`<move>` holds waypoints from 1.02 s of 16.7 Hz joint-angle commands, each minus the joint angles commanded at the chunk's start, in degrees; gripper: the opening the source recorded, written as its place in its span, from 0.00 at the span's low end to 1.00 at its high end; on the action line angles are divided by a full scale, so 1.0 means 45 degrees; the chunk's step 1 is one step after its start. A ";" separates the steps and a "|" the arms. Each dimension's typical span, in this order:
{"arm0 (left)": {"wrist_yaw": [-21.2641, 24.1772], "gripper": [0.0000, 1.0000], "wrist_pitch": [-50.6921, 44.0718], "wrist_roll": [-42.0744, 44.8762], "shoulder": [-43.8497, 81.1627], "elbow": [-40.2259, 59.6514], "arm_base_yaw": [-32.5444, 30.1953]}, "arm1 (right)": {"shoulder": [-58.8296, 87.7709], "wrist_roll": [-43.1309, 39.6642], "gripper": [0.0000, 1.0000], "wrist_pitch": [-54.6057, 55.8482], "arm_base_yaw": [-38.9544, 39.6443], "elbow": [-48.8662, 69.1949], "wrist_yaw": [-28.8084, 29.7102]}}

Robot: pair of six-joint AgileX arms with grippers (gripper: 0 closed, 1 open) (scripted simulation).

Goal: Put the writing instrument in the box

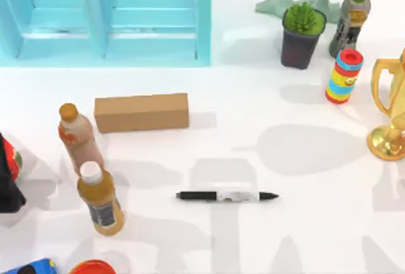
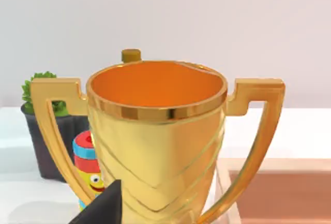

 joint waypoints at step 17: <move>0.0000 1.00 0.0000 0.0000 0.0000 0.0000 0.0000 | 1.3171 -0.4111 1.00 -0.6845 0.6921 1.0096 0.2162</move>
